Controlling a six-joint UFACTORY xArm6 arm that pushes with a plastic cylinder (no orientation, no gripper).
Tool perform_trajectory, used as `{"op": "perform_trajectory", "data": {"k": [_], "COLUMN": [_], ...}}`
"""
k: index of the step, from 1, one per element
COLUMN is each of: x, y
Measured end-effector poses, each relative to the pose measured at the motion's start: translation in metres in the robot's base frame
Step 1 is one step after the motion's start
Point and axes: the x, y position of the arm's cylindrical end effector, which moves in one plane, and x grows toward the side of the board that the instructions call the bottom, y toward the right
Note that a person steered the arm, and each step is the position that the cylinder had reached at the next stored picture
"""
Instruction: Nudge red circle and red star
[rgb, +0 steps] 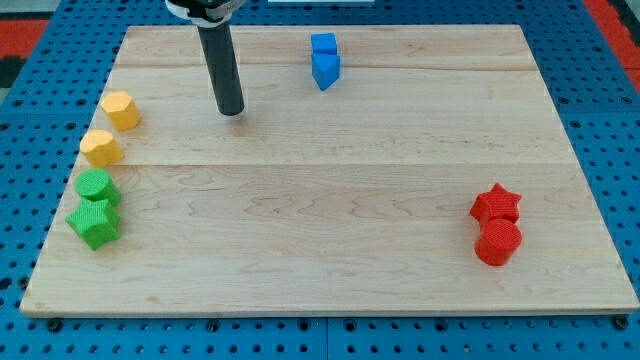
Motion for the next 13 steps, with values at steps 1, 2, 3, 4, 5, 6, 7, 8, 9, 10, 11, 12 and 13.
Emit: {"op": "perform_trajectory", "data": {"k": [1,2,3,4,5,6,7,8,9,10,11,12,13], "x": [0.0,0.0,0.0,0.007,0.007,0.007,0.023,0.042,0.098,0.164,0.203,0.235,0.251], "y": [0.0,0.001,0.001,0.001,0.001,0.001,0.004,0.012,0.026,0.013,0.028,0.147,0.283]}}
